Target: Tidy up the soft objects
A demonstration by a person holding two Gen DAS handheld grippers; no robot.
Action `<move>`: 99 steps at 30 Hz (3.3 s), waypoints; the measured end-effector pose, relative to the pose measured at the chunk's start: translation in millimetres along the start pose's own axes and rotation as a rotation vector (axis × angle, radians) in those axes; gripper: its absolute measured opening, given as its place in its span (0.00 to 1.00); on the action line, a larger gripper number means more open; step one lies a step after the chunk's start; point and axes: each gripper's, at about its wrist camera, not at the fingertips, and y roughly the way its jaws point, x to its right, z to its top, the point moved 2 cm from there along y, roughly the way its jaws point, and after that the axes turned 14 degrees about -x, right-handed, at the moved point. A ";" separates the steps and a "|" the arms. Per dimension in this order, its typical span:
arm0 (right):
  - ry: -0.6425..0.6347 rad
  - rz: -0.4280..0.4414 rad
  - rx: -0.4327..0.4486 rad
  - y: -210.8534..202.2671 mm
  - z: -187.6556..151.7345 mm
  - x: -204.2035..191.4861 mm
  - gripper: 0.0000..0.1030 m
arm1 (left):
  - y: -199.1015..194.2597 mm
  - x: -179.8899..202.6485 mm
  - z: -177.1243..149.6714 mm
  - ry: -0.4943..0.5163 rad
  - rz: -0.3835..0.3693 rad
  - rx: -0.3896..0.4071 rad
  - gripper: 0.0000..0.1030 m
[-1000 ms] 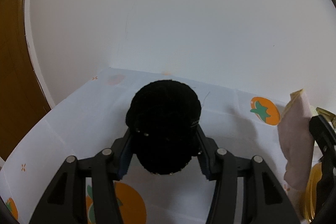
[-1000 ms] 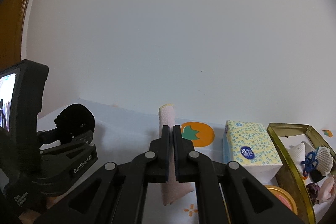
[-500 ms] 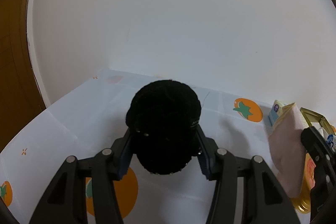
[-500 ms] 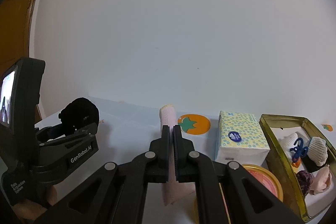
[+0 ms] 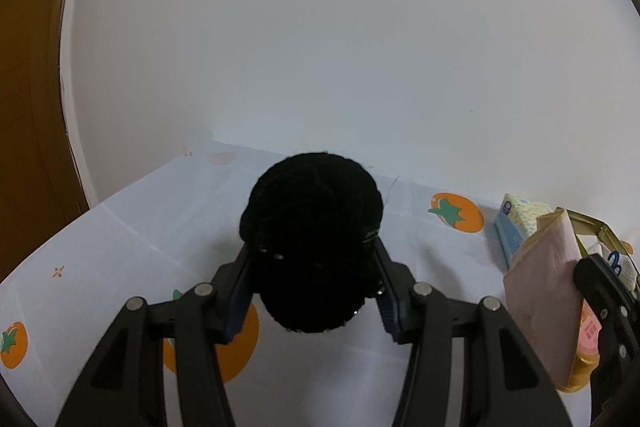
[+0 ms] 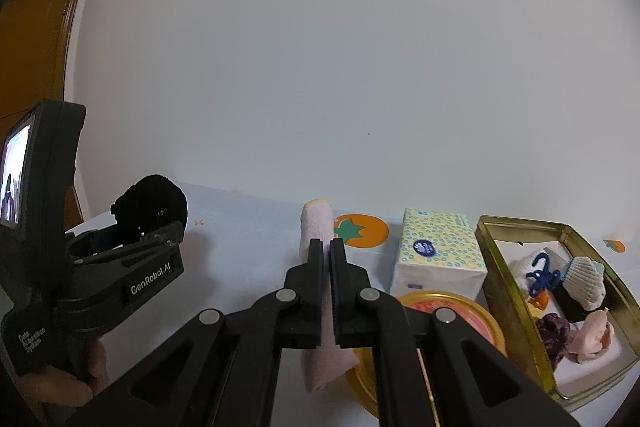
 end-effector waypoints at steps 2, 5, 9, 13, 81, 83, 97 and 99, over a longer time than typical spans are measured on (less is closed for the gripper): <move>-0.001 -0.001 0.001 -0.4 -1.3 3.0 0.04 | -5.3 3.3 -3.9 0.008 -0.005 0.009 0.51; -0.002 0.002 0.002 -5.1 -5.6 10.8 0.04 | -11.3 8.4 -9.3 0.020 -0.016 0.018 0.51; -0.001 -0.003 0.002 -14.9 -9.8 14.2 0.04 | -17.9 16.6 -14.1 0.041 -0.024 0.025 0.51; 0.004 -0.009 0.002 -23.1 -13.6 18.7 0.04 | -20.0 23.0 -17.4 0.046 -0.030 0.026 0.51; 0.340 -0.051 0.154 -124.4 -43.5 269.9 0.04 | -81.9 276.1 -72.9 0.409 -0.412 0.135 0.51; 0.357 -0.053 0.157 -125.3 -44.2 274.7 0.04 | -80.5 279.5 -74.9 0.416 -0.416 0.130 0.51; 0.133 0.051 0.105 -109.3 -39.8 190.7 0.05 | -100.3 188.1 -49.5 0.325 -0.343 0.200 0.51; 0.122 0.120 0.045 -99.1 -37.3 164.1 0.05 | -104.1 148.5 -42.2 0.279 -0.271 0.228 0.51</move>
